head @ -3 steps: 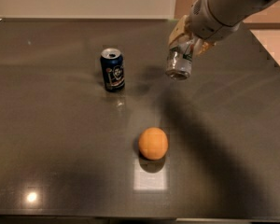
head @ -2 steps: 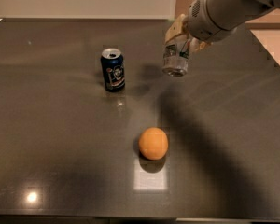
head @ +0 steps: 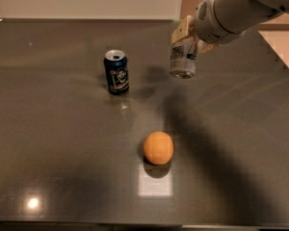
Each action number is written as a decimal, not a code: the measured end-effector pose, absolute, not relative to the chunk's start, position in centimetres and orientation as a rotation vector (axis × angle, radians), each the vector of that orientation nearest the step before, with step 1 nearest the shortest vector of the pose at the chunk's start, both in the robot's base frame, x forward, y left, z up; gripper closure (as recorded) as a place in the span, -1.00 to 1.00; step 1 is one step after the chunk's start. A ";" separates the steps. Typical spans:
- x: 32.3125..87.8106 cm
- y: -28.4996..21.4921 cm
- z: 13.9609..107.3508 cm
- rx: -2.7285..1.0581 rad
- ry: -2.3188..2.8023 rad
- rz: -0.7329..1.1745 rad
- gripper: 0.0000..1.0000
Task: Place 7up can upright
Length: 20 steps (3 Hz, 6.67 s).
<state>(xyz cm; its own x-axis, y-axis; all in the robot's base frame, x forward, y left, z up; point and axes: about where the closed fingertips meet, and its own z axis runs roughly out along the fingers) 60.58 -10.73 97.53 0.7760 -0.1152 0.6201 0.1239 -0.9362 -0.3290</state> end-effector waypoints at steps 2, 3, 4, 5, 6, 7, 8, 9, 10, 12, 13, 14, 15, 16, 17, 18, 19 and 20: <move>59.2 -10.8 96.7 -2.584 -0.303 -1.181 1.00; 58.9 -11.0 96.0 -2.508 -0.404 -1.198 1.00; 58.6 -10.8 95.4 -2.396 -0.476 -1.159 1.00; 58.3 -10.6 95.1 -2.295 -0.566 -1.189 1.00; 58.0 -10.6 95.0 -2.212 -0.680 -1.301 1.00; 58.2 -10.8 95.2 -2.150 -0.751 -1.457 1.00; 58.7 -11.0 95.3 -2.119 -0.742 -1.528 1.00; 59.3 -11.6 94.8 -2.110 -0.672 -1.521 1.00; 59.8 -12.3 94.1 -2.108 -0.613 -1.499 1.00; 60.4 -13.3 92.5 -2.077 -0.625 -1.560 1.00; 60.7 -13.9 92.0 -2.049 -0.645 -1.620 1.00; 61.2 -14.6 91.6 -2.028 -0.636 -1.651 1.00; 61.4 -14.9 91.3 -2.016 -0.628 -1.665 1.00; 61.7 -15.5 90.6 -1.992 -0.611 -1.658 0.65; 62.0 -16.1 89.8 -1.989 -0.598 -1.648 0.19; 62.1 -16.4 89.3 -1.984 -0.597 -1.641 -0.26; 62.1 -16.1 89.4 -1.982 -0.594 -1.636 -0.72; 62.1 -15.9 89.4 -1.979 -0.591 -1.631 -1.00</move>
Offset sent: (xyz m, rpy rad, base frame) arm -0.0201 -0.0037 -0.0193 -0.2061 -0.3254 0.2635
